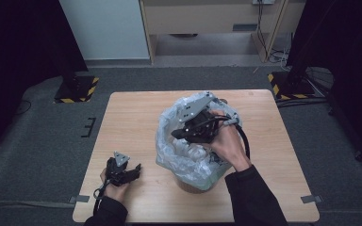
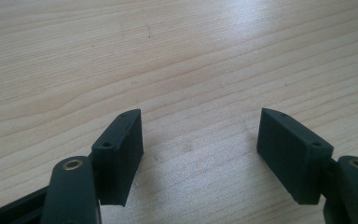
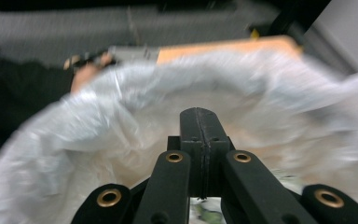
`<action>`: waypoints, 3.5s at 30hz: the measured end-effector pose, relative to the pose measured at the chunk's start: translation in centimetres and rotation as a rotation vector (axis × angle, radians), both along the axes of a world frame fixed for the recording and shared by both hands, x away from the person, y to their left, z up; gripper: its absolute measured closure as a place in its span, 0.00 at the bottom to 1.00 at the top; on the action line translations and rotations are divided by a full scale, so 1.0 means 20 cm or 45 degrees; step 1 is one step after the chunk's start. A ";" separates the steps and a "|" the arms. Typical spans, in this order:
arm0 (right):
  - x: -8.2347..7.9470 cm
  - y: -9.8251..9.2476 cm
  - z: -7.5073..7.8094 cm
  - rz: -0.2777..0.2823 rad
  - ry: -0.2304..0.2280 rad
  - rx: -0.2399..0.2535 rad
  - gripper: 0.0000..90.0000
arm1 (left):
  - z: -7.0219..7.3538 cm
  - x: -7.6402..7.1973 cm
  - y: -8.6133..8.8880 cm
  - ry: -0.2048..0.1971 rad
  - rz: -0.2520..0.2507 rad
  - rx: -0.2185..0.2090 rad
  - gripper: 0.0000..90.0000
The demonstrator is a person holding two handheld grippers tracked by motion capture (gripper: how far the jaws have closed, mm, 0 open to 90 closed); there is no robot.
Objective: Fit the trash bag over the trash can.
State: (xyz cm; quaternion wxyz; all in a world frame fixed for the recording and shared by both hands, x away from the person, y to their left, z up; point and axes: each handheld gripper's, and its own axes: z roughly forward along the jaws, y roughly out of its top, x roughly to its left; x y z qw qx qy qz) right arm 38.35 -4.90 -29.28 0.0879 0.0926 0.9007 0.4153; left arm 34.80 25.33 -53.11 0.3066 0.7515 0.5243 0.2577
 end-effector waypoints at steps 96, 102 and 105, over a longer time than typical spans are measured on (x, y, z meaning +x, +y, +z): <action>-0.14 -0.99 -0.41 -1.131 -0.279 0.879 0.09 | 0.00 0.00 0.00 0.000 0.010 -0.006 0.33; -0.10 -1.02 -0.56 -1.211 -0.207 0.770 0.09 | 0.00 0.00 0.00 -0.001 0.010 -0.005 0.33; -0.09 -1.03 -0.62 -1.227 -0.169 0.715 0.09 | 0.00 0.00 0.00 0.000 0.010 -0.006 0.33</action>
